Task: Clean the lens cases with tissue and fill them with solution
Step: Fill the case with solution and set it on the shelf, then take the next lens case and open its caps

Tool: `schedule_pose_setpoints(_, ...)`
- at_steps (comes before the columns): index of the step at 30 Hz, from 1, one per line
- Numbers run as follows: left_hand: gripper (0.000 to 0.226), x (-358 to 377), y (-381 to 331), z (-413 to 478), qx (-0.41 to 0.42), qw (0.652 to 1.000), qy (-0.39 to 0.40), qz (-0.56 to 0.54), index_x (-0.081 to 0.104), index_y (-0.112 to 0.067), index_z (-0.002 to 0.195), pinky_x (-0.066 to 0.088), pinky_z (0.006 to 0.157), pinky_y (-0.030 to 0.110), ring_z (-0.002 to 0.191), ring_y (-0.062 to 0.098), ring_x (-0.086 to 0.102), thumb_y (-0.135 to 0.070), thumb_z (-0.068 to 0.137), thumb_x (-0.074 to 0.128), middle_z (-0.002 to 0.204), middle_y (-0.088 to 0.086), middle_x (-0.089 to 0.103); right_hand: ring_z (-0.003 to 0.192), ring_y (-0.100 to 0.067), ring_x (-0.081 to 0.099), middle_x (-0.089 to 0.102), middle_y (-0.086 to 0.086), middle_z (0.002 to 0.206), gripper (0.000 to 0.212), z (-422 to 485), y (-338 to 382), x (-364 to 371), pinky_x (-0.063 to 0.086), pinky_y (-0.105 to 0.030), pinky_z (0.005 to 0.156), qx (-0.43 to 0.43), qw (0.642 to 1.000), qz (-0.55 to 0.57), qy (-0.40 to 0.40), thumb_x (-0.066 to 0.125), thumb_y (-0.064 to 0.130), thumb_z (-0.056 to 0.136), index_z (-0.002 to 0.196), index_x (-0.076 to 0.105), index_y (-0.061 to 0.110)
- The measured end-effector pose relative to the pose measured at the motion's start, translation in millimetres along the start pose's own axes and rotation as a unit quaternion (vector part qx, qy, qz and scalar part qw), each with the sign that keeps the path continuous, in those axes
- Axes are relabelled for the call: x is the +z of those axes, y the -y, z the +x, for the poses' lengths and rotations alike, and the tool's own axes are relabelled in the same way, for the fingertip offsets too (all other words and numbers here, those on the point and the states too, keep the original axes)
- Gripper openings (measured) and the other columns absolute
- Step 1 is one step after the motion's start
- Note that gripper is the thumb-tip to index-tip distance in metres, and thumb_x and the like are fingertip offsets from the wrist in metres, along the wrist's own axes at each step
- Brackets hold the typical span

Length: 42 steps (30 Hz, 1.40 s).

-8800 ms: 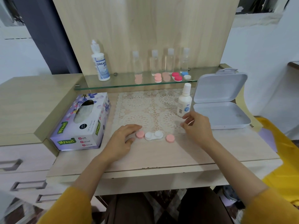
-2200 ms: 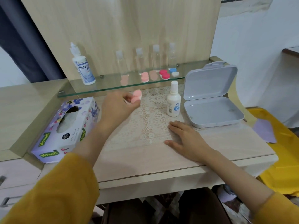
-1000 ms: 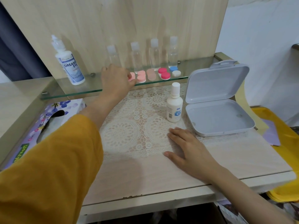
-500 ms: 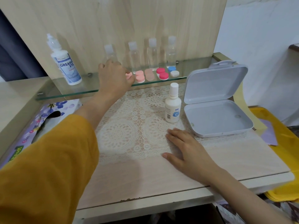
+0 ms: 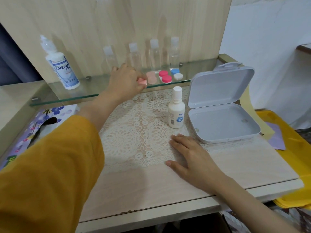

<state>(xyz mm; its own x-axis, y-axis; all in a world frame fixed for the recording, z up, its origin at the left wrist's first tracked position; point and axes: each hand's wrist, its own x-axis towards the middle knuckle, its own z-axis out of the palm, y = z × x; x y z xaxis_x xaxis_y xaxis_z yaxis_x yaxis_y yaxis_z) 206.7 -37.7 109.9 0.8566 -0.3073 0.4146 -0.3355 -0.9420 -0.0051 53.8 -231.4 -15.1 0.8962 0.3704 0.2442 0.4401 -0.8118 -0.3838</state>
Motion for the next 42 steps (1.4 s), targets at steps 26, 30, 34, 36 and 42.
schedule_pose_setpoints(26, 0.034, 11.0, -1.4, -163.2, 0.151, 0.981, 0.056, -0.112, 0.073, -0.019, 0.093, 0.044, 0.063, 0.034, 0.07, 0.022, 0.059, -0.041, 0.076, 0.053, 0.079, -0.001, 0.069, 0.137, -0.011, 0.025, 0.036, 0.006, 0.146, 0.06, -1.0, 5.0, -6.3, 0.013, -0.017, 0.107, 0.001, 1.0, 0.018, -0.014, 0.056, 0.046, 0.086, 0.136, 0.044, 0.015)
schedule_pose_setpoints(30, 0.024, 21.0, -5.0, -182.8, 0.144, 0.981, 0.047, -0.118, 0.074, -0.02, 0.09, 0.046, 0.056, 0.035, 0.066, 0.022, 0.059, -0.031, 0.071, 0.065, 0.077, -0.002, 0.069, 0.136, -0.011, 0.027, 0.037, 0.006, 0.145, 0.06, -1.4, 5.2, -6.1, 0.013, -0.016, 0.105, 0.006, 1.0, 0.016, -0.009, 0.057, 0.046, 0.086, 0.136, 0.045, 0.015)
schedule_pose_setpoints(34, 0.025, 21.7, -8.9, -190.6, 0.113, 0.982, 0.049, -0.142, 0.073, -0.02, 0.093, 0.046, 0.058, 0.035, 0.068, 0.021, 0.06, -0.022, 0.069, 0.067, 0.082, -0.003, 0.069, 0.134, -0.01, 0.031, 0.04, 0.006, 0.143, 0.06, -1.5, 4.2, -5.7, 0.015, -0.017, 0.106, 0.016, 0.999, 0.038, -0.007, 0.061, 0.046, 0.083, 0.133, 0.049, 0.015)
schedule_pose_setpoints(36, 0.025, 21.3, -10.2, -192.8, 0.106, 0.981, 0.048, -0.153, 0.072, -0.02, 0.096, 0.049, 0.059, 0.038, 0.07, 0.022, 0.06, -0.022, 0.072, 0.065, 0.085, -0.003, 0.069, 0.133, -0.01, 0.033, 0.042, 0.007, 0.142, 0.059, -0.8, 4.0, -6.9, 0.019, -0.019, 0.108, 0.023, 0.998, 0.05, -0.003, 0.062, 0.046, 0.082, 0.131, 0.051, 0.015)
schedule_pose_setpoints(42, 0.046, 17.4, -14.8, -200.7, 0.022, 0.983, 0.037, -0.18, 0.063, -0.024, 0.116, 0.043, 0.081, 0.034, 0.094, 0.02, 0.057, -0.049, 0.079, 0.051, 0.102, -0.004, 0.067, 0.126, -0.015, 0.044, 0.052, 0.002, 0.134, 0.049, 8.5, 12.4, -15.1, 0.03, -0.026, 0.105, 0.017, 0.999, 0.051, 0.002, 0.063, 0.036, 0.084, 0.128, 0.054, 0.015)
